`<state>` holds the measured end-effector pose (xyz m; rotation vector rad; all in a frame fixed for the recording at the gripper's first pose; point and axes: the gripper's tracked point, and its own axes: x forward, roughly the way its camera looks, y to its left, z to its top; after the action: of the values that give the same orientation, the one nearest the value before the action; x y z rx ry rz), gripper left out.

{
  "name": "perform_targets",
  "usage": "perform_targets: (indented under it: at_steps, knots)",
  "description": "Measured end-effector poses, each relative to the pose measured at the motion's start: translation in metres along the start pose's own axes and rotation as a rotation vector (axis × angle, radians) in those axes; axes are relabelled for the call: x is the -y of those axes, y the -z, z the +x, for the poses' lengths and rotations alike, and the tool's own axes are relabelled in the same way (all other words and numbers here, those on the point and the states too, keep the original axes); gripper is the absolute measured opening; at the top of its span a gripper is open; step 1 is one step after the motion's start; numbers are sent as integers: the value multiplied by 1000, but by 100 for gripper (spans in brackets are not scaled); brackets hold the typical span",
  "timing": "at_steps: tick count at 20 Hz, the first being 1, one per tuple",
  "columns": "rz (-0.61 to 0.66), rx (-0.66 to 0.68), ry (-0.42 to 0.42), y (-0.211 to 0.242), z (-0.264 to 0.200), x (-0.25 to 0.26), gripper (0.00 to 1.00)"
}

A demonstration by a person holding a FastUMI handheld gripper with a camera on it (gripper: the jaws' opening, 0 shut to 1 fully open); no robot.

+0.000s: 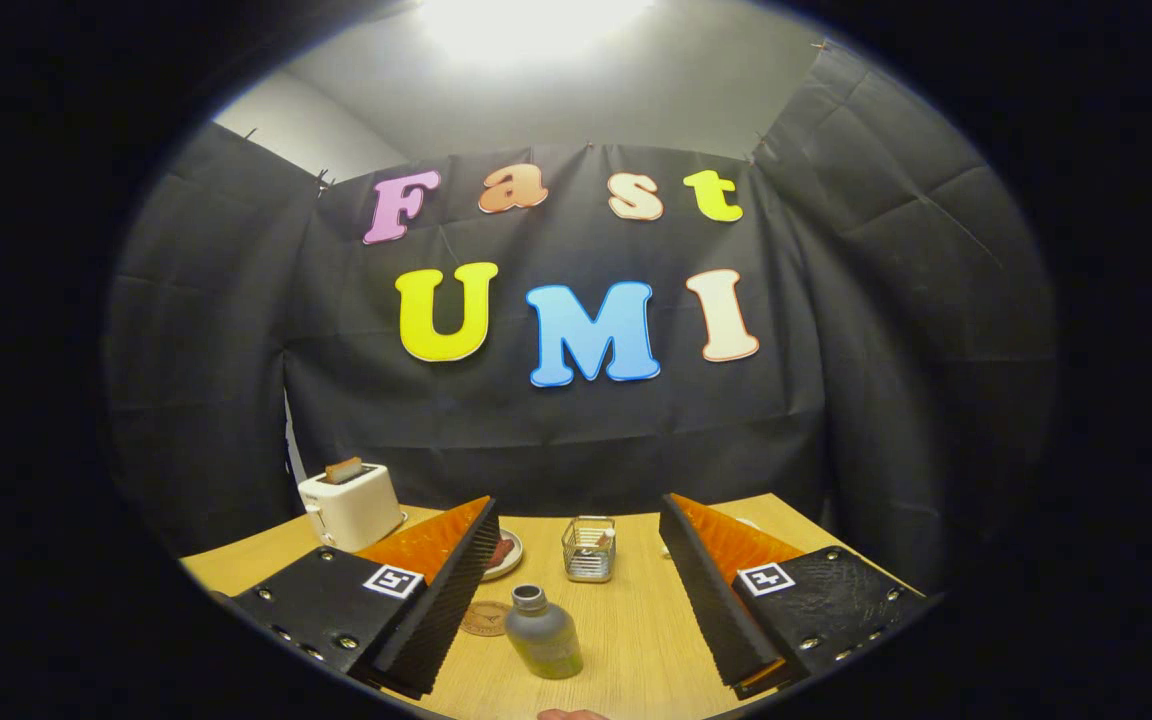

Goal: Take the bottle from table, then pour the juice into the cup, finally place the bottle on the coaster

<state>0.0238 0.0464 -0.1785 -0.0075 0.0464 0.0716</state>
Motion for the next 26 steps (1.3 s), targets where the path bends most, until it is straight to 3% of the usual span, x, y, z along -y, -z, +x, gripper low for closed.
perform_targets:
  at_steps: [4, 13, 19, 26]
  knots:
    - [1, -56, -51, 50, 7, -18, 99]
    - [-90, -82, -45, 130, 34, -33, 99]
    - [-117, -59, -22, 156, 54, -35, 99]
    - [-53, -35, -7, 166, 79, -31, 99]
